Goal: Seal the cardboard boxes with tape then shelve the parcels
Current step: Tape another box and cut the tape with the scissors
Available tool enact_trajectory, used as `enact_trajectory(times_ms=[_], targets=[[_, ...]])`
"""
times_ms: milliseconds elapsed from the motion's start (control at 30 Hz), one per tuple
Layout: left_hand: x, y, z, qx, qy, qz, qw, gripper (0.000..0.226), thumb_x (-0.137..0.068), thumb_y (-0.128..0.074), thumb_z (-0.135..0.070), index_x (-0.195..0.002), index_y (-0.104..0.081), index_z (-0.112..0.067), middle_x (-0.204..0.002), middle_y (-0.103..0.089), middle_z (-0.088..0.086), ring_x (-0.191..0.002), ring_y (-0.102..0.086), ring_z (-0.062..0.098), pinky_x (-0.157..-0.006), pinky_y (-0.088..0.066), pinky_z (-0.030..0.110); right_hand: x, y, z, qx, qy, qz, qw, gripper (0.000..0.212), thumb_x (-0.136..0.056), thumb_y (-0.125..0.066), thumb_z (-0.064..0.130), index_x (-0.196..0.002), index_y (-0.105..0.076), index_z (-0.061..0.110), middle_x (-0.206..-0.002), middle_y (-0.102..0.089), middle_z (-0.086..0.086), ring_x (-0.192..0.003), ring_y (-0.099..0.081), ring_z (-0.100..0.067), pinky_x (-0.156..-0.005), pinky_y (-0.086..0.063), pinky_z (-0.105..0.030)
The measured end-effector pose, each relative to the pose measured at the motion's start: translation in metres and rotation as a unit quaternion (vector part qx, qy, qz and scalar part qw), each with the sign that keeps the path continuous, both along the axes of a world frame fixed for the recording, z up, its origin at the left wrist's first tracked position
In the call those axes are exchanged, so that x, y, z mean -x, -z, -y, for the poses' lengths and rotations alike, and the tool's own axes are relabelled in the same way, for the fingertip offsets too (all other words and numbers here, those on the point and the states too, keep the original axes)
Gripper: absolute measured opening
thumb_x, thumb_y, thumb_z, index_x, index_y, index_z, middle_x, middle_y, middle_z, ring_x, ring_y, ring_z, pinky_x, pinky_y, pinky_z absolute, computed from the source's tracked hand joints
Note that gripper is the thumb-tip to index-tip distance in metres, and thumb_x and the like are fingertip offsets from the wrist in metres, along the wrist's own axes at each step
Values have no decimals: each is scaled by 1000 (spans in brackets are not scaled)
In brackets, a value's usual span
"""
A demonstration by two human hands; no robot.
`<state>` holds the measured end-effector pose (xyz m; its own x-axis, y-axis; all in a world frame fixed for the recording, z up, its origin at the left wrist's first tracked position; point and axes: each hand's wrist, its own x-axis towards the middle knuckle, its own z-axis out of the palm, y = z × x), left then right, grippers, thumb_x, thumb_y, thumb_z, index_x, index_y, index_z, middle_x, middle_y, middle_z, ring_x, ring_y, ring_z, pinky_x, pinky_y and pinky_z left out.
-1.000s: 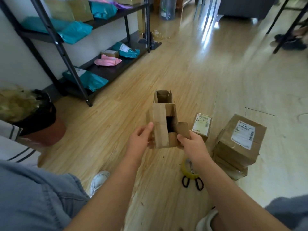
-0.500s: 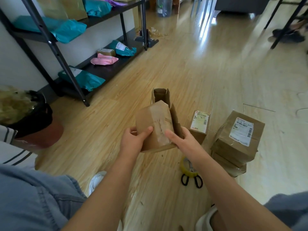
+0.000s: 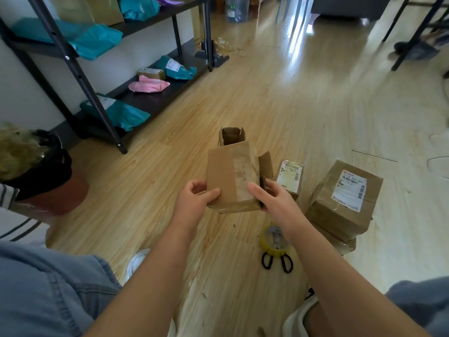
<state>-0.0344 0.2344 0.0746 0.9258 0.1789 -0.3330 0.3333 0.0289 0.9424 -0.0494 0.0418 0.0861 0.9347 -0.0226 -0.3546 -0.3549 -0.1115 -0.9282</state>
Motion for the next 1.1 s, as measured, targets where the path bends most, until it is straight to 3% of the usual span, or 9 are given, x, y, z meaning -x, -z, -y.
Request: enact_trajectory(times_ms=[133,267,433,600,700,767,867,1000,1100], targets=[[0,1,-2,6,-12,-13,1000,27,-89,-72,-28,-113,-62,-22,-111,-69,1,-101,-65,16,-84,-48,29,1,-4,5,-13,-37,20,999,107,-52,-79,78,-143,-45,33,-129,-61,13,-116,-61,-7,-107,-47,-39],[3,-6,2,-1,6,-31,1000,26,-97,-54,-46,-111,-65,-27,-103,-68,-5,-90,-65,14,-86,-49,31,-1,-8,8,13,-82,27,996,78,-76,-84,44,-144,-45,38,-129,-59,15,-114,-61,-5,-104,-47,-37],[2,-10,-1,46,43,-43,997,38,-95,-50,-57,-104,-70,-26,-103,-70,-1,-94,-68,19,-92,-50,35,-5,-8,14,39,-60,45,996,60,-79,-81,41,-133,-55,44,-133,-57,11,-123,-53,-9,-105,-44,-41],[4,-7,-4,46,95,-19,994,47,-91,-51,-61,-123,-66,-29,-120,-64,-1,-103,-66,24,-93,-49,35,-5,-13,12,45,-36,64,996,27,-91,-70,39,-116,-59,41,-113,-63,14,-102,-58,-1,-78,-43,-20],[5,-6,-6,58,180,-6,982,59,-78,-67,-63,-129,-61,-33,-122,-64,-6,-107,-60,18,-94,-47,33,-6,-12,11,70,10,68,995,43,-91,-67,47,-128,-61,28,-112,-63,11,-101,-58,-3,-75,-44,-21],[4,-4,-4,-6,245,-21,969,82,-65,-78,-61,-137,-50,-36,-126,-61,-11,-113,-58,14,-100,-46,35,-7,-14,8,84,31,62,994,49,-91,-65,50,-132,-59,24,-108,-63,13,-98,-57,-2,-73,-44,-22],[3,0,0,-66,233,-28,970,100,-53,-84,-61,-141,-45,-34,-129,-59,-15,-113,-60,12,-100,-49,39,-8,-13,6,98,31,57,993,48,-95,-61,48,-135,-59,22,-105,-64,13,-95,-57,-1,-75,-46,-24],[2,4,-7,4,161,-45,986,76,-59,-80,-60,-126,-63,-27,-119,-68,-6,-99,-63,13,-87,-52,30,-8,-14,5,125,26,58,990,49,-100,-59,38,-146,-50,24,-125,-63,7,-112,-60,-13,-98,-52,-39],[1,8,-14,93,82,-73,990,49,-71,-79,-50,-110,-70,-22,-97,-67,-3,-85,-59,17,-79,-50,30,-11,-17,9,132,86,101,982,35,-100,-59,26,-135,-59,27,-104,-61,9,-94,-59,-9,-83,-55,-31]])
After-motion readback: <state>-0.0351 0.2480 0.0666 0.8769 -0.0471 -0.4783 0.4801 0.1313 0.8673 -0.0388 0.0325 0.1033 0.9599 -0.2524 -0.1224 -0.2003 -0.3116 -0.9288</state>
